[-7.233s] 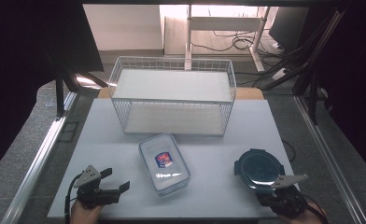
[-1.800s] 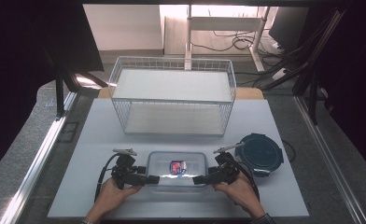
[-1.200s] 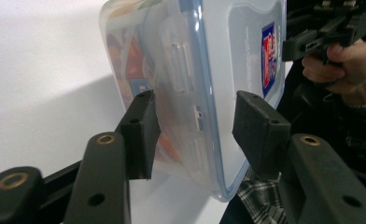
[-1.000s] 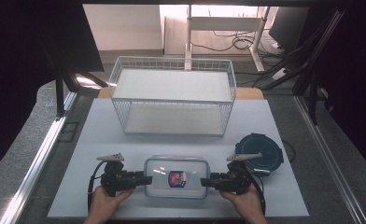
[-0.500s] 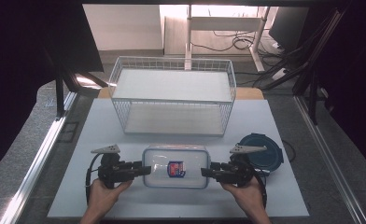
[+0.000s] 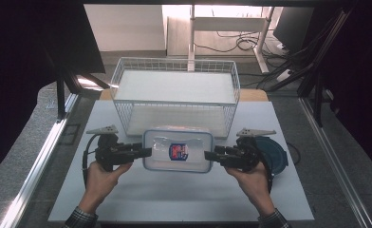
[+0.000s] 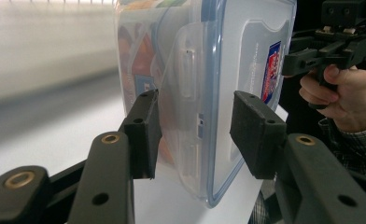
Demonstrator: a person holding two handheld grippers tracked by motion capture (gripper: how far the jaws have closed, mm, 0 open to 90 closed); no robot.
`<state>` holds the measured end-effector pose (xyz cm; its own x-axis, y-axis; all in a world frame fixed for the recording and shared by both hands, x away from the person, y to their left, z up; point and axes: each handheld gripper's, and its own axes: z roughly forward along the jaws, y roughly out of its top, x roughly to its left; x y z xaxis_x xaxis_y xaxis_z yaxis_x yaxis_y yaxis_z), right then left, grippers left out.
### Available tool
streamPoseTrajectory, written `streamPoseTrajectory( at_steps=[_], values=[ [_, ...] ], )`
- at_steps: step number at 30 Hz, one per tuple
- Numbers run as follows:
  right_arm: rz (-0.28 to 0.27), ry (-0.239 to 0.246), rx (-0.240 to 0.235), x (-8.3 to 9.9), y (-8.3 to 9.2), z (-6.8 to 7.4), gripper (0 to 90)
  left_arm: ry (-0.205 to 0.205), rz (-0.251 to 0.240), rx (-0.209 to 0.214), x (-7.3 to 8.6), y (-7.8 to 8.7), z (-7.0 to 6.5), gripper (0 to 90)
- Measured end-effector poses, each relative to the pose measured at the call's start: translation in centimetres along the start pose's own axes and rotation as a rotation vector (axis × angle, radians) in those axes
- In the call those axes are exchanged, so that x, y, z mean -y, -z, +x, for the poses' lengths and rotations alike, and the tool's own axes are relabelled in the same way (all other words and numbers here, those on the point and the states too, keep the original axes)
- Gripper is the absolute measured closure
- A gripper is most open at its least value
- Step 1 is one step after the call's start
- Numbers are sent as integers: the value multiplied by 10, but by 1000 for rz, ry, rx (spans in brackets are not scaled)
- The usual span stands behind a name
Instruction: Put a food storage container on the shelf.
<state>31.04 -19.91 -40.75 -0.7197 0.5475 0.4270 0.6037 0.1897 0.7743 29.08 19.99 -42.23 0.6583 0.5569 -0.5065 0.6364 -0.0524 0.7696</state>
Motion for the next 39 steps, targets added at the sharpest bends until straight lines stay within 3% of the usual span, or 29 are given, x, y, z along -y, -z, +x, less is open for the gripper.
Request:
streamPoseTrajectory(
  at_steps=[5,16,34,39],
  values=[
    [-32,3,-6,-25,0,-3,513,-4,-20,-1,-24,4,2,534],
    [-82,19,-25,-69,2,-8,520,-2,-60,1,-60,10,7,535],
    [-85,27,-29,-125,-1,-17,520,6,-81,-9,-111,17,16,535],
    [-95,24,-31,-143,-2,-21,520,8,-90,-14,-133,17,20,534]
  ],
)
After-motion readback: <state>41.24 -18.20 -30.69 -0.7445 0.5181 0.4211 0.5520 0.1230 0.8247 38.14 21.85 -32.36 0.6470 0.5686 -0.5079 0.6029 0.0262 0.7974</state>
